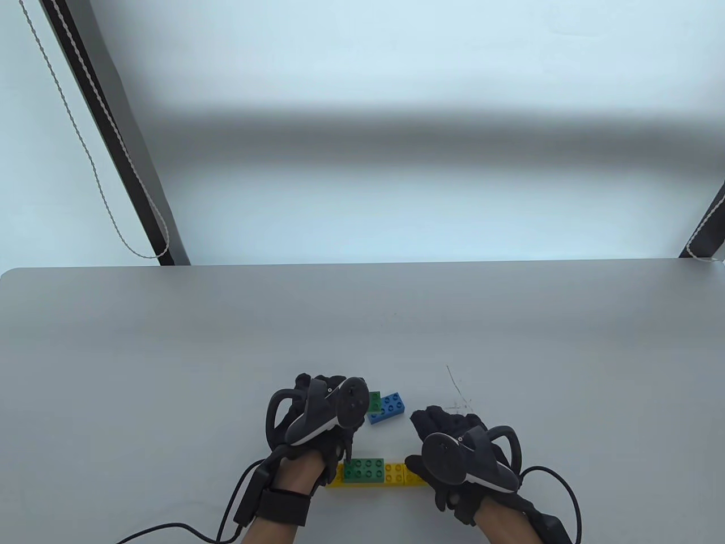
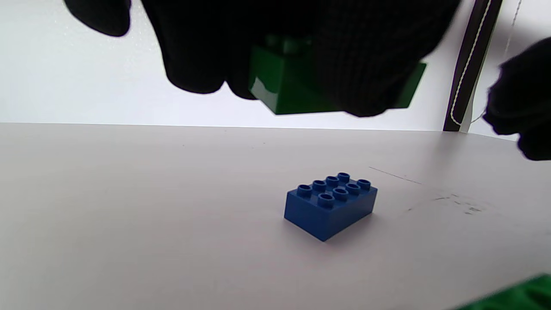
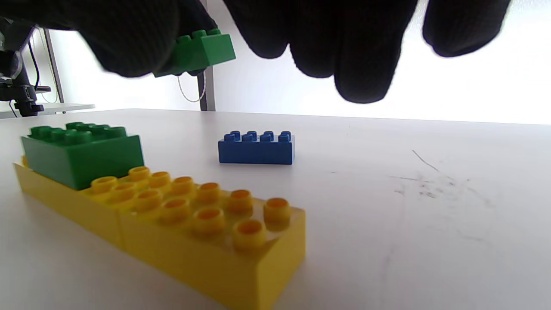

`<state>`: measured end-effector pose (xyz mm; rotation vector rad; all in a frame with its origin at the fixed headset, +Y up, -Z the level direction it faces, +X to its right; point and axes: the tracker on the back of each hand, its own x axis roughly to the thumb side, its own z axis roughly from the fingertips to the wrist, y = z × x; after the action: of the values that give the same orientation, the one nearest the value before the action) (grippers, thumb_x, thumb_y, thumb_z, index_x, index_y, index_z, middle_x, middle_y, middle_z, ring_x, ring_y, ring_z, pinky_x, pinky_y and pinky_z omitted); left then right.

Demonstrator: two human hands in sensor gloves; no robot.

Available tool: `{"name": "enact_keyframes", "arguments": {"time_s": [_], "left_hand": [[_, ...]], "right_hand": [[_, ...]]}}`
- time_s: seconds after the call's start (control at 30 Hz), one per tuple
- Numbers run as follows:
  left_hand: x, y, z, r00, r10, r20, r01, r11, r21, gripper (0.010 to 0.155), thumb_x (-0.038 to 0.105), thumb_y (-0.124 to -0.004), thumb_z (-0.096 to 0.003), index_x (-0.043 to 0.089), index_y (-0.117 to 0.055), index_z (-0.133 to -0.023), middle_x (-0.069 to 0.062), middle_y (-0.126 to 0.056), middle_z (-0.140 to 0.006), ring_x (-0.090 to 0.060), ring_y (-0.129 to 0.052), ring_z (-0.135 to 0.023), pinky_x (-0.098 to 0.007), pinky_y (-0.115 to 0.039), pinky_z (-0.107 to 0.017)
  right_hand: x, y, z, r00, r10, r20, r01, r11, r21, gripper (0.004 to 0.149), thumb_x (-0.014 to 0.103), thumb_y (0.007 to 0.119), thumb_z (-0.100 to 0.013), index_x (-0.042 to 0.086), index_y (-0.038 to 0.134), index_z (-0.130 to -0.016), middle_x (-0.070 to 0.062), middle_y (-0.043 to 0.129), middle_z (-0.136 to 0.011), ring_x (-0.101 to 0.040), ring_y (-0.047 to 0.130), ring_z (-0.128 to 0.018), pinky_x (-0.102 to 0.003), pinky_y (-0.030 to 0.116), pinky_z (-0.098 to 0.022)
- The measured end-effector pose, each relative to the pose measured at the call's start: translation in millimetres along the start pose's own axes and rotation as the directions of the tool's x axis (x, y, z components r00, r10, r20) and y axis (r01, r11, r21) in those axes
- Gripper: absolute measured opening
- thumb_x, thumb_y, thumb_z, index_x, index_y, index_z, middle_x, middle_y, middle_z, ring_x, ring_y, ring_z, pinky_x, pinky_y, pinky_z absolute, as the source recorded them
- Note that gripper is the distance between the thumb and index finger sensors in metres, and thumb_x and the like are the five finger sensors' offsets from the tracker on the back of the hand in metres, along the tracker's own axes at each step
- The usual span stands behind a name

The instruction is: Stack lego bricks

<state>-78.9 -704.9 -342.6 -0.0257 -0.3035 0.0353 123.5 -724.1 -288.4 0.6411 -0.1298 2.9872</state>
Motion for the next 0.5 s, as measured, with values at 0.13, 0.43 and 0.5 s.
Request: {"name": "enact_keyframes", "arguments": {"time_s": [0.13, 0.43, 0.5], "left_hand": [[10.8, 9.9, 8.6, 0.999, -0.012, 0.046, 0.011, 1.000, 0.021, 0.065, 0.045, -0.094, -0.0314, 0.028, -0.073, -0.091, -0.001, -0.086, -0.093, -0.027, -0.084, -0.087, -0.065, -0.057, -0.071], [30.1, 21.3, 20.5, 0.991, -0.031, 0.128, 0.027, 0.999, 0.033, 0.066, 0.045, -0.099, -0.0267, 0.026, -0.079, -0.087, -0.001, -0.092, -0.088, -0.026, -0.089, -0.082, -0.065, -0.060, -0.070], [34.5, 21.1, 22.3, 0.989, -0.042, 0.145, 0.038, 0.999, 0.029, 0.066, 0.045, -0.100, -0.0257, 0.026, -0.080, -0.086, 0.000, -0.093, -0.087, -0.025, -0.091, -0.081, -0.065, -0.060, -0.070]], "right_hand": [[1.1, -7.8, 2.7, 1.000, -0.028, 0.010, 0.029, 0.995, -0.098, 0.081, 0.058, 0.081, -0.034, 0.011, 0.058, -0.097, -0.018, 0.071, -0.098, -0.042, 0.088, -0.079, -0.066, 0.070, -0.058], [16.0, -16.6, 7.9, 0.995, -0.045, 0.090, 0.065, 0.971, -0.232, 0.083, 0.056, 0.085, -0.032, 0.009, 0.058, -0.096, -0.018, 0.074, -0.094, -0.039, 0.090, -0.076, -0.062, 0.075, -0.056], [19.4, -17.2, 8.7, 0.994, -0.041, 0.101, 0.065, 0.968, -0.243, 0.084, 0.055, 0.086, -0.032, 0.008, 0.058, -0.095, -0.018, 0.075, -0.093, -0.038, 0.091, -0.075, -0.061, 0.076, -0.056]]}}
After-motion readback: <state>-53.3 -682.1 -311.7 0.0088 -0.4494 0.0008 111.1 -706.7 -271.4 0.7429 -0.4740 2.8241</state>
